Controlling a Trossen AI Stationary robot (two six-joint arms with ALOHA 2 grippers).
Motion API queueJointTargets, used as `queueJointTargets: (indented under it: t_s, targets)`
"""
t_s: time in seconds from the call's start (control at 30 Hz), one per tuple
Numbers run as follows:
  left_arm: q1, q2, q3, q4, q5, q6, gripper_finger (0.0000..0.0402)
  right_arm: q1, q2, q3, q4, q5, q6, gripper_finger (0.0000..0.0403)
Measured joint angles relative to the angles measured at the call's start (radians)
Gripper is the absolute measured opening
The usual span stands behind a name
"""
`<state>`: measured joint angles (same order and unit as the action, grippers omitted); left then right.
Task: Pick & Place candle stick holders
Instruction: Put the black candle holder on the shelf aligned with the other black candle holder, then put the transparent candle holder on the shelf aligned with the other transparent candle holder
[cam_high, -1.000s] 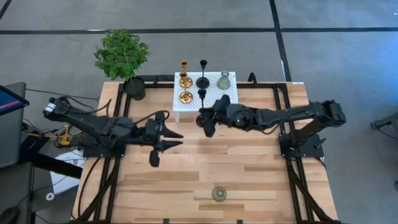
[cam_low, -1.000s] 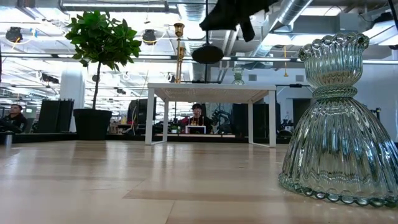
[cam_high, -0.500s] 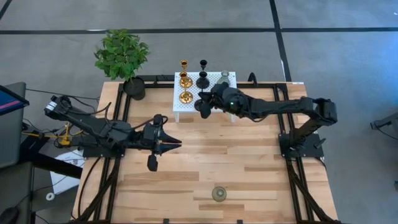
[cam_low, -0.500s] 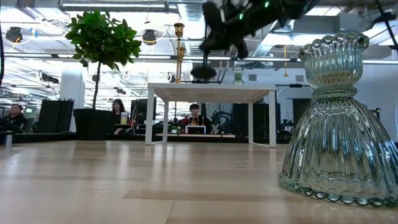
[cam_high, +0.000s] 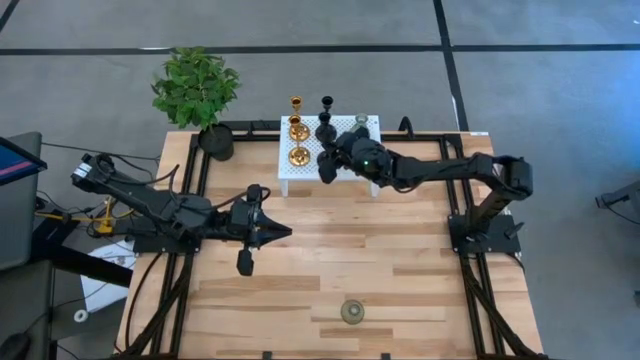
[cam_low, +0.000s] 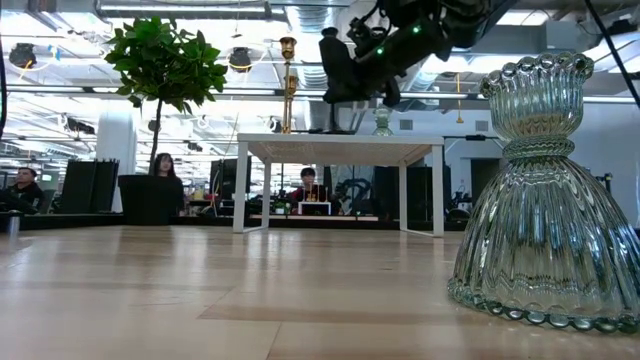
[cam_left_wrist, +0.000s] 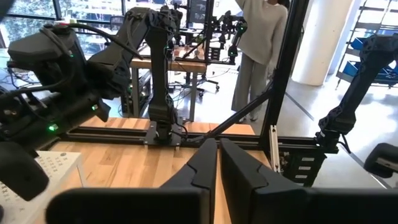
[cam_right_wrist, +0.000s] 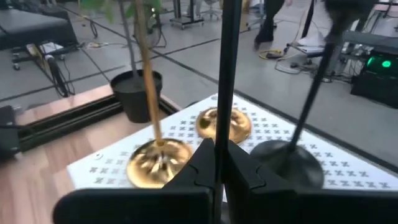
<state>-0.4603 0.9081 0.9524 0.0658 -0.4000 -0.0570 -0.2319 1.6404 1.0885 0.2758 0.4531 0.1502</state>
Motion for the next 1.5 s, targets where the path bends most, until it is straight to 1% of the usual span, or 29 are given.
queueJointTargets:
  t_s: [0.2,0.4,0.47,0.63,0.93,1.1,1.23,1.4,1.5]
  targets:
    - [0.0,0.0,0.0,0.0,0.0,0.0,0.0012,-0.027,0.015,0.001,0.01,-0.03,0.015,0.0]
    - [0.0,0.0,0.0,0.0,0.0,0.0,0.001,-0.027,0.015,0.001,0.002,-0.052,0.023,0.0003]
    - [0.0,0.0,0.0,0.0,0.0,0.0,0.001,-0.027,0.015,0.001,0.001,-0.054,0.023,0.0016]
    - [0.0,0.0,0.0,0.0,0.0,0.0,0.0007,-0.026,0.016,-0.001,-0.014,-0.067,0.024,0.0069]
    - [0.0,0.0,0.0,0.0,0.0,0.0,0.0006,-0.01,0.013,-0.001,-0.02,-0.067,0.002,0.014]
    - [0.0,0.0,0.0,-0.001,0.001,0.0,0.0008,-0.004,-0.024,0.01,-0.139,-0.065,-0.004,0.0179]
    - [0.0,0.0,0.0,-0.005,0.001,0.0,0.0009,-0.004,-0.074,0.013,-0.21,-0.066,-0.003,0.0201]
    - [0.0,0.0,0.0,-0.006,0.001,0.0,0.0006,0.026,-0.174,0.013,-0.313,-0.064,0.003,0.0209]
    - [-0.003,0.0,0.0,-0.007,0.018,-0.005,0.0008,0.064,-0.259,0.014,-0.416,-0.105,0.031,0.0201]
